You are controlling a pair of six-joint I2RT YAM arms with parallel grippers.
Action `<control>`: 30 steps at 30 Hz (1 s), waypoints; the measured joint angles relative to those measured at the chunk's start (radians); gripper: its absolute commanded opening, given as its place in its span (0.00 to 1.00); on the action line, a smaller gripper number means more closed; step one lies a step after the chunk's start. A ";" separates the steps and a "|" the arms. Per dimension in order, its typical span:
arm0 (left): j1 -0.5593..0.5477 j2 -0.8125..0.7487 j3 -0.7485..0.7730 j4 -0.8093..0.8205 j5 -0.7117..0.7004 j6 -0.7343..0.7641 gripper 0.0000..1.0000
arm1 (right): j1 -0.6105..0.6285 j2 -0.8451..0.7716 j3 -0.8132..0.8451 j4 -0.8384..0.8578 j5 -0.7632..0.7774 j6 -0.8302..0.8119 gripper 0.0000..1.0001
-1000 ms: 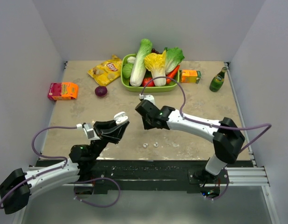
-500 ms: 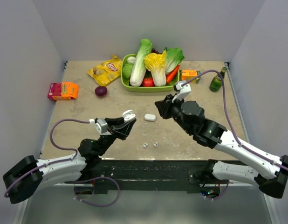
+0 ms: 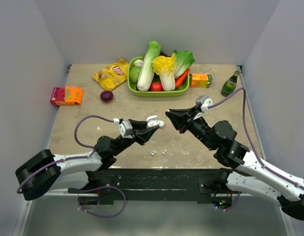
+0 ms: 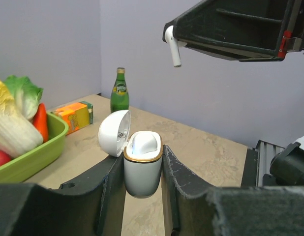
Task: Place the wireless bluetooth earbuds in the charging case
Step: Place the earbud in the charging case.
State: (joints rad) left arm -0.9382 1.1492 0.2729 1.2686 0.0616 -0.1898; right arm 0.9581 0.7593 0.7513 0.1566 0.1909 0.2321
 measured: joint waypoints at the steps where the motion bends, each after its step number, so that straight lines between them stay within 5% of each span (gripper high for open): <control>1: 0.000 0.005 0.010 0.000 0.013 0.002 0.00 | 0.000 -0.005 0.000 0.016 -0.004 -0.009 0.00; 12: 0.027 0.076 0.132 0.008 0.137 -0.021 0.00 | 0.000 -0.046 -0.042 0.160 -0.083 -0.078 0.00; 30: 0.035 0.109 0.208 0.008 0.141 -0.194 0.00 | 0.000 -0.093 -0.123 0.292 -0.077 -0.103 0.00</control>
State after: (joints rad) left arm -0.9031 1.2583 0.4808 1.2770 0.2024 -0.3840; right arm 0.9581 0.6662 0.6281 0.4488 0.1135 0.1295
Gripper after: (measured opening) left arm 0.347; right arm 0.199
